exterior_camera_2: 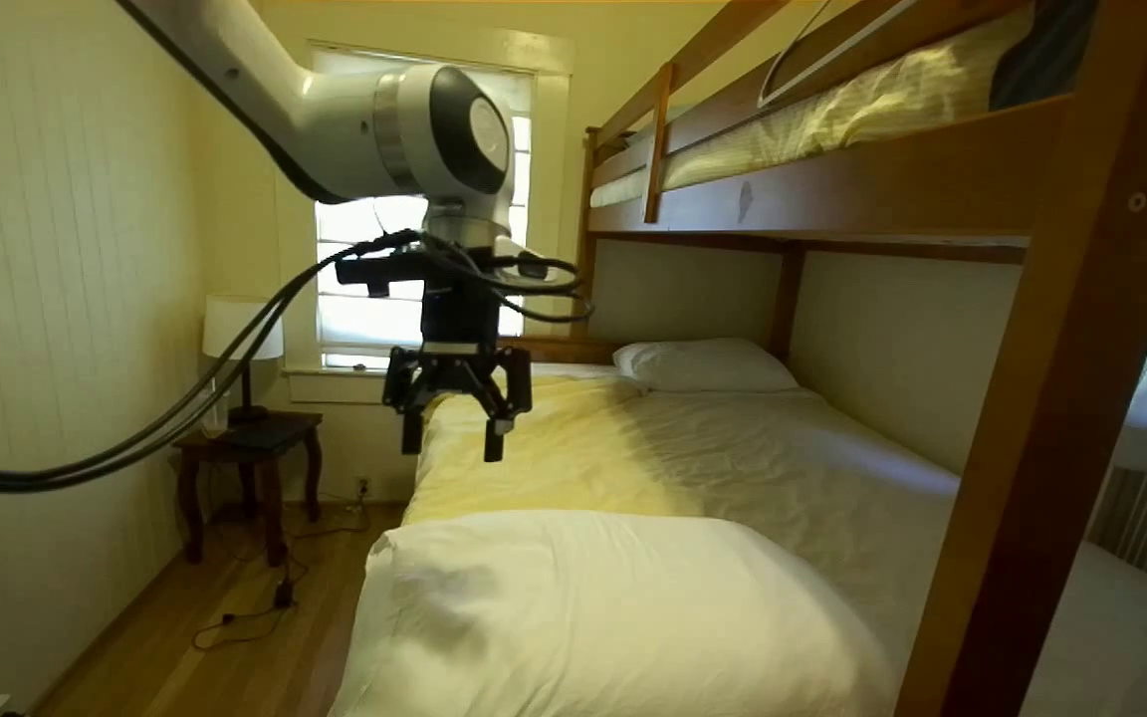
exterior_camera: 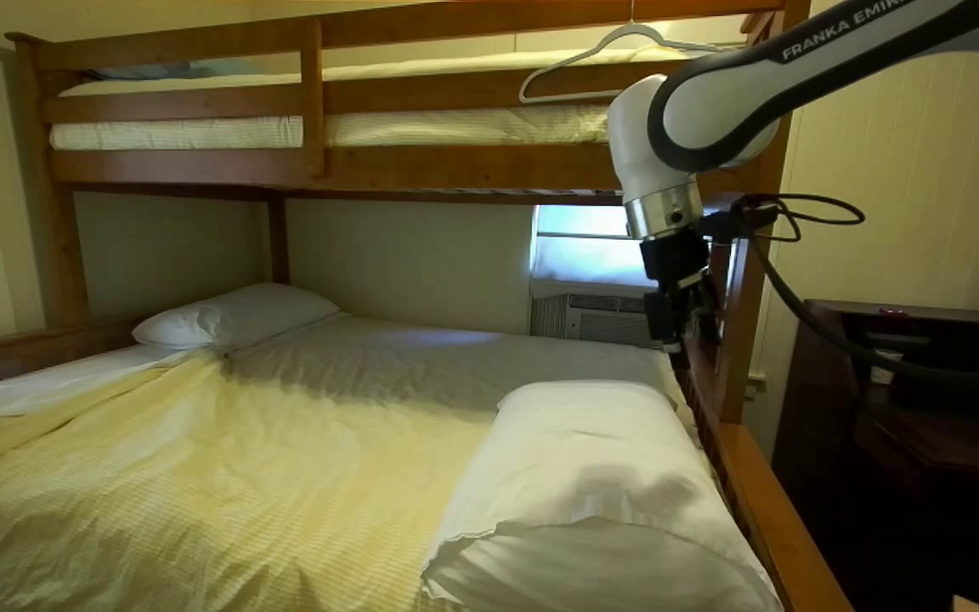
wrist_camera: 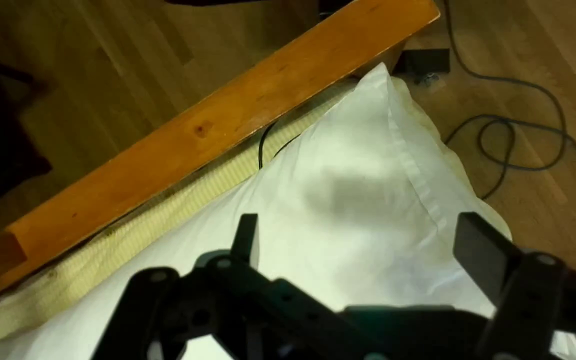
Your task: Flip the pillow over
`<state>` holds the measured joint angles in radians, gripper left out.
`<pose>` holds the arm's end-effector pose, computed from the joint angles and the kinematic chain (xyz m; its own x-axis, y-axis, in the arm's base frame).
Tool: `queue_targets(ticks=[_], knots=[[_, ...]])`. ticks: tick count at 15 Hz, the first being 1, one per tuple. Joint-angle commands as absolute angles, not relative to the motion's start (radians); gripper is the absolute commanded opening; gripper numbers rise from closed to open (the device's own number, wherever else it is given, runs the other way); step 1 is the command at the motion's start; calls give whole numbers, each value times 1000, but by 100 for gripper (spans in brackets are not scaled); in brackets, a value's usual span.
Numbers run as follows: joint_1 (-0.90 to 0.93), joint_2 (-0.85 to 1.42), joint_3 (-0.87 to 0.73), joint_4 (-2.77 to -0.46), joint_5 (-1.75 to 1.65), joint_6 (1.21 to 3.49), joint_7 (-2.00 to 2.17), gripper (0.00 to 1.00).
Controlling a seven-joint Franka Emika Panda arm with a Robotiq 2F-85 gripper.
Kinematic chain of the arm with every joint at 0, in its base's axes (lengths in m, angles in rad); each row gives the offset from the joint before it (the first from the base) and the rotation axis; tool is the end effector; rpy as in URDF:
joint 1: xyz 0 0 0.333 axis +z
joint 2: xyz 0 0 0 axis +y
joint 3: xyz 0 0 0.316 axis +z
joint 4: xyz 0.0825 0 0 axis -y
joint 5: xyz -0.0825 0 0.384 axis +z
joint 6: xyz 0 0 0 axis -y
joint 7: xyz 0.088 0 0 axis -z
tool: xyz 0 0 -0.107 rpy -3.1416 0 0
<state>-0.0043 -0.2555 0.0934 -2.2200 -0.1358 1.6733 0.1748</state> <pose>0.4395 0.0277 0.4613 0.9623 -0.0824 -0.2590 -0.0310 -0.9800 0.1963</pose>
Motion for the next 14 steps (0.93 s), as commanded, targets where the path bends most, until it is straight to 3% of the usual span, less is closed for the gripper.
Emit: queue_targets(ticks=[1,6,14], knots=[[63,-106,185,-2173,-276,1757,272,100],[173,68,264,-2146,-449,1970,427,100],[173,10,219,-2185,-406,1947,396,100]])
